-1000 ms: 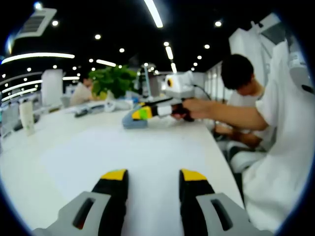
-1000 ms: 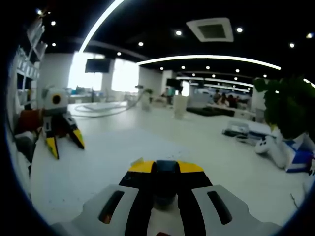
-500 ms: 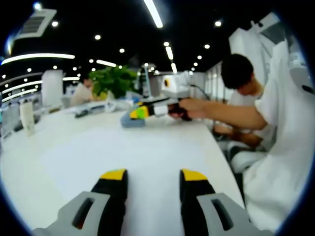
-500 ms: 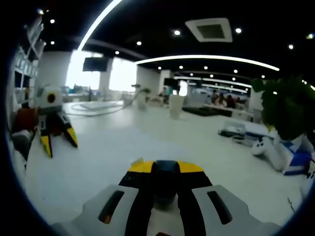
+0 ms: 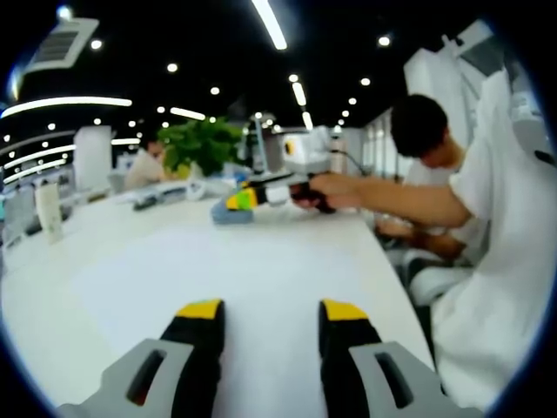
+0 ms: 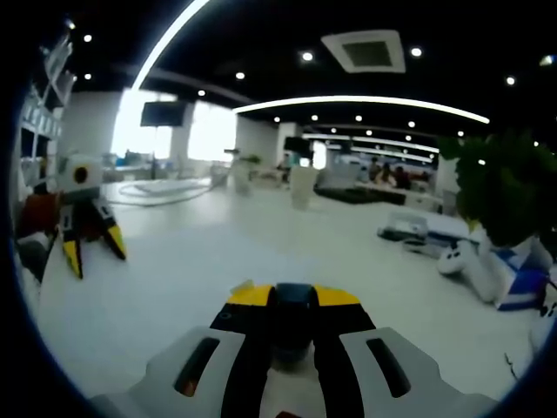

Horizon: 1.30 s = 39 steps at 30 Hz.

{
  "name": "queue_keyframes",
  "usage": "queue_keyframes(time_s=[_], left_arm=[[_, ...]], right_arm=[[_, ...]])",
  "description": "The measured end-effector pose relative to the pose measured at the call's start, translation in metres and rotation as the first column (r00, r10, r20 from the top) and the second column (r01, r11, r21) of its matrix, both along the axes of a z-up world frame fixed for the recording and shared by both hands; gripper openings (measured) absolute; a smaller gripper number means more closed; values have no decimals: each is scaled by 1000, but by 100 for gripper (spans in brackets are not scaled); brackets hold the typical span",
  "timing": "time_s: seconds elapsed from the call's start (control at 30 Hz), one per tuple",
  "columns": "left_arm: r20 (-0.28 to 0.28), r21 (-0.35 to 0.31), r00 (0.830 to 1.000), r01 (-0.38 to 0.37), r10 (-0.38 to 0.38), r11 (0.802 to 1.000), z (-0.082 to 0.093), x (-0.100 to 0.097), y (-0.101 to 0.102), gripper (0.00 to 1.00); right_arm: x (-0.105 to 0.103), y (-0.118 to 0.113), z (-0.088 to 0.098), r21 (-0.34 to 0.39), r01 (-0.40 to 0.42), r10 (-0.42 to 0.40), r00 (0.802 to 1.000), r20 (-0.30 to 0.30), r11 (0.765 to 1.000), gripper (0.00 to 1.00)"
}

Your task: Pick up the paper insert the paper into the punch align the paper edges press the punch to punch holes

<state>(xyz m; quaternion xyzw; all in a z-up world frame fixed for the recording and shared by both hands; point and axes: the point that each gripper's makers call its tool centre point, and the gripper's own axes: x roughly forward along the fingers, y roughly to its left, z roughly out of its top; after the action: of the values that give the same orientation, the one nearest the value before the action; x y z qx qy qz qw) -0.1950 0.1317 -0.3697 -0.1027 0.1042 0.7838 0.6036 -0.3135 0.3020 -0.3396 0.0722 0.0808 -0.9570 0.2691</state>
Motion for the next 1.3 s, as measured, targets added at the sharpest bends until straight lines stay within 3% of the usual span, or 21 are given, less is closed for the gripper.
queue_keyframes(time_s=[1.3], left_arm=[[-1,0,1000,4,-4,1000,0,1,1,44]], right_arm=[[-15,17,-1,16,35,-35,999,-6,999,19]])
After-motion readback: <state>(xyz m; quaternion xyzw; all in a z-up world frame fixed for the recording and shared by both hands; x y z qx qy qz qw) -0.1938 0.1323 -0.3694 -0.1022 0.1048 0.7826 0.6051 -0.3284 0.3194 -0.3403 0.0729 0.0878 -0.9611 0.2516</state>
